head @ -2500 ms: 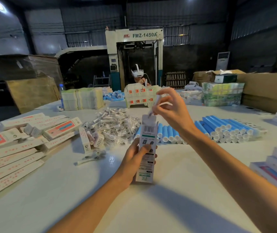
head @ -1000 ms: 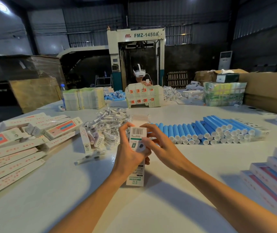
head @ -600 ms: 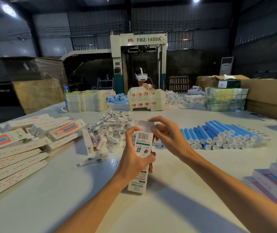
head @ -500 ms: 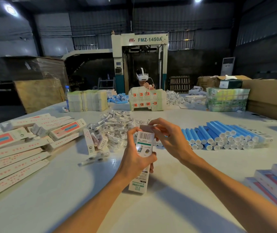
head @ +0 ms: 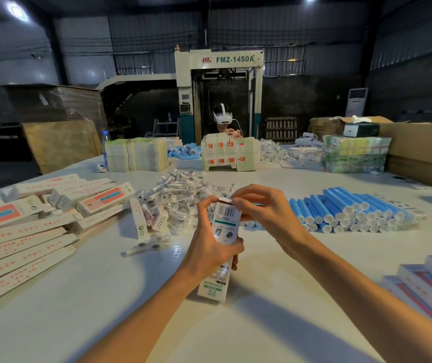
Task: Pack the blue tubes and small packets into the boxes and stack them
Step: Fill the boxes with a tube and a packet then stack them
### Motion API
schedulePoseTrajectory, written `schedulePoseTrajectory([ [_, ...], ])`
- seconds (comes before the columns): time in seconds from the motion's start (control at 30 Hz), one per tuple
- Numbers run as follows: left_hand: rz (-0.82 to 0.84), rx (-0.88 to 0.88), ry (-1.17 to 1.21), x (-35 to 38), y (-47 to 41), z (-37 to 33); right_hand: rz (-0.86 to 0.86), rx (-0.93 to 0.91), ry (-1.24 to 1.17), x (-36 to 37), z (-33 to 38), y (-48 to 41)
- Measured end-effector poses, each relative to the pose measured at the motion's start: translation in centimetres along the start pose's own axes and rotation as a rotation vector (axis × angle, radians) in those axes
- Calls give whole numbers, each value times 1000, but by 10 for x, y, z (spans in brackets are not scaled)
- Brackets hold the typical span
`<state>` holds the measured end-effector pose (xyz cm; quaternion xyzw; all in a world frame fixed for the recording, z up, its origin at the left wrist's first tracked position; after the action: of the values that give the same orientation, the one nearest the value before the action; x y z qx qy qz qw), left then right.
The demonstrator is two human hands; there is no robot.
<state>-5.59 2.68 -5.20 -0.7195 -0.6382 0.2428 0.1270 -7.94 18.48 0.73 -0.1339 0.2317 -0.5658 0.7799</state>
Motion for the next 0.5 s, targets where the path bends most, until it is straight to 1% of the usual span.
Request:
schedulePoseTrajectory([
  [0.1, 3, 24, -1, 1, 0, -1, -21, 14, -35, -1, 4, 1],
  [0.2, 11, 20, 10, 2, -1, 1, -38, 40, -15, -1, 7, 0],
  [0.33, 23, -7, 11, 2, -1, 3, 18, 106, -1, -4, 16, -7],
  [0.4, 23, -10, 15, 2, 0, 4, 51, 108, 108, -6, 22, -11],
  [0.5, 14, 3, 9, 3, 0, 3, 94, 86, 337, -8, 32, -17],
])
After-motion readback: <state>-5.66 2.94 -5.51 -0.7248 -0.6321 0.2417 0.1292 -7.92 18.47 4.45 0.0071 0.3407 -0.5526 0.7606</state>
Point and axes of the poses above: each hand's wrist, its own y-axis away from the middle knuckle, its own x-axis out of the palm, z = x × y, the point moved 4 cm from there along -y, towards the middle knuckle, and after that the axes turned 3 degrees about z, right-handed, at the moved point
